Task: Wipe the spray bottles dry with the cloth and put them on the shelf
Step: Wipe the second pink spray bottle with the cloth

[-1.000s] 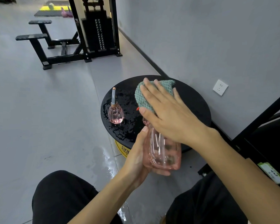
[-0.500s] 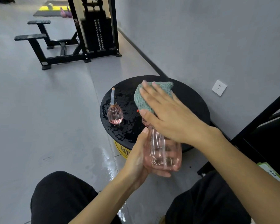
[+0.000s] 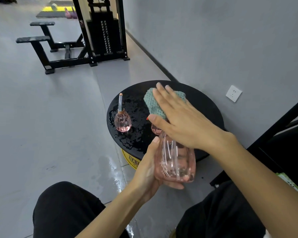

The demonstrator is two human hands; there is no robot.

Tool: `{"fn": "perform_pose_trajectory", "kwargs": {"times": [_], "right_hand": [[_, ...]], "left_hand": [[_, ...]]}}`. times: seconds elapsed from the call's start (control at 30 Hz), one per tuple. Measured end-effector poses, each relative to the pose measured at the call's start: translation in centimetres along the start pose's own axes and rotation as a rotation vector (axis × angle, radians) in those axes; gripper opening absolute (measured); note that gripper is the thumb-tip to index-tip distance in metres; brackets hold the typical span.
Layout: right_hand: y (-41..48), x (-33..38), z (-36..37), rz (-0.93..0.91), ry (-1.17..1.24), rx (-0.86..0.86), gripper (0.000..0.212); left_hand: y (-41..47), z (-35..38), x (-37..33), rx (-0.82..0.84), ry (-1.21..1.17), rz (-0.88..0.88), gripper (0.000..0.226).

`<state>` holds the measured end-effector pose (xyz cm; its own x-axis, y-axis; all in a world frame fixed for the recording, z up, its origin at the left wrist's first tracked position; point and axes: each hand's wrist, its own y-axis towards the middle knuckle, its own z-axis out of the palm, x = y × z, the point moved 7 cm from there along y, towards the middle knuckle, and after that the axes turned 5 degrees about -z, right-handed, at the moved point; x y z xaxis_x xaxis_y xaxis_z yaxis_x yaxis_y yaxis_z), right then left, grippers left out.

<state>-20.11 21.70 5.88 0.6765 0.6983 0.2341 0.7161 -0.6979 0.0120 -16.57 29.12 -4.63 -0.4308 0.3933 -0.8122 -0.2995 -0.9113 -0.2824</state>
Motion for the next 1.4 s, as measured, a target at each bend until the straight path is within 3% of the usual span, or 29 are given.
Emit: {"fn": "perform_pose_trajectory", "kwargs": {"times": [0.13, 0.27, 0.4, 0.53, 0.6, 0.73, 1.4], "right_hand": [[-0.5, 0.8, 0.2, -0.023, -0.008, 0.008, 0.082], [-1.9, 2.4, 1.3, -0.119, -0.031, 0.03, 0.074], [-1.1, 1.6, 1.1, -0.077, -0.023, 0.028, 0.069], [-0.7, 1.1, 0.7, -0.019, -0.02, 0.016, 0.078], [-1.3, 1.8, 1.2, -0.051, -0.04, 0.042, 0.078], [-2.4, 2.7, 1.9, -0.116, -0.02, 0.076, 0.073], [-2.3, -0.5, 0.0, 0.076, -0.005, -0.014, 0.09]], "left_hand": [[-0.2, -0.1, -0.5, -0.028, -0.035, 0.033, 0.055], [-0.5, -0.3, -1.5, -0.067, -0.004, 0.084, 0.041], [-0.5, -0.2, -1.0, -0.074, -0.017, 0.072, 0.037], [-0.4, 0.4, -0.7, -0.046, -0.013, 0.062, 0.039], [-0.2, 0.0, -0.8, -0.076, -0.027, 0.085, 0.047], [-0.2, -0.3, -0.7, -0.081, 0.011, 0.065, 0.042], [0.2, -0.3, 0.0, 0.018, -0.086, 0.003, 0.057]]}}
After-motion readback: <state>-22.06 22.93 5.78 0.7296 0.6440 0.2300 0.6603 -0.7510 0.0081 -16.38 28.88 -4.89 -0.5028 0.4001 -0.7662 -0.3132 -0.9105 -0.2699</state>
